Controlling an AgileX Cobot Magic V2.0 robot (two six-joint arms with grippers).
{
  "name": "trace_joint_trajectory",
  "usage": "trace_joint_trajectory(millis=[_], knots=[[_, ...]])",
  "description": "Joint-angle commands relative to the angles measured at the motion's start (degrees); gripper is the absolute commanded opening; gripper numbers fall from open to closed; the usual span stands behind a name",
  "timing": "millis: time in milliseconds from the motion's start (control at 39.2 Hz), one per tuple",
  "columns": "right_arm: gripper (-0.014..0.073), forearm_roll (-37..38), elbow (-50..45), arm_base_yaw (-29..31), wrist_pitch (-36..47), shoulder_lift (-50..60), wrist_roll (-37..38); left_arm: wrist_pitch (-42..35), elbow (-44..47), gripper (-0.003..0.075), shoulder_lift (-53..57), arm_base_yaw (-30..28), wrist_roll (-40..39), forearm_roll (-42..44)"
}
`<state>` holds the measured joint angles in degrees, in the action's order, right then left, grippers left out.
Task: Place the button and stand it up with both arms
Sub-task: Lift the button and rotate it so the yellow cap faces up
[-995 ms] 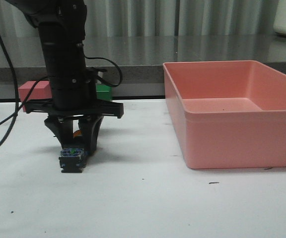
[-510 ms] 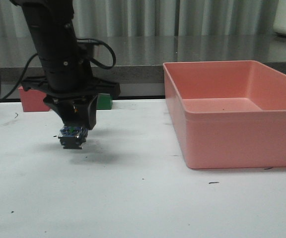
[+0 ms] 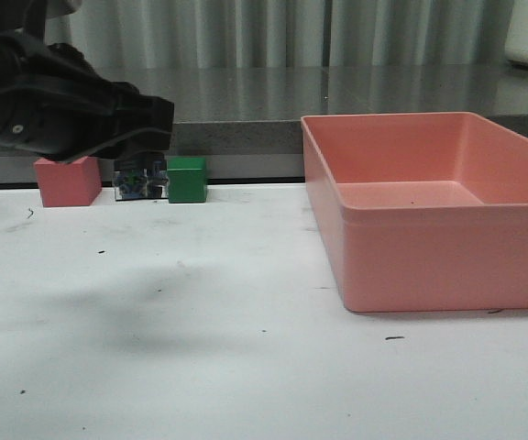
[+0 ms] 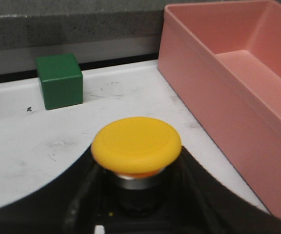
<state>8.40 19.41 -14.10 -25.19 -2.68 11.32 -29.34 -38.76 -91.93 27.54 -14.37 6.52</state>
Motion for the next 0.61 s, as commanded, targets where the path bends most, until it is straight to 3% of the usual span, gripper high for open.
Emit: trace_joint_trajectory(millis=[0, 102, 587], knots=[[-0.0067, 1.0, 1.4, 0.4, 4.8, -0.8, -0.6, -17.3, 3.8, 0.0102, 1.7, 0.4, 4.1, 0.0], [-0.0067, 1.0, 1.4, 0.4, 4.8, -0.8, -0.6, -19.9, 5.6, 0.0102, -0.9, -0.3, 9.0, -0.7], [-0.0067, 1.0, 1.4, 0.4, 4.8, -0.8, -0.6, -33.7, 5.8, 0.0103, -14.8, -2.5, 9.2, -1.0]])
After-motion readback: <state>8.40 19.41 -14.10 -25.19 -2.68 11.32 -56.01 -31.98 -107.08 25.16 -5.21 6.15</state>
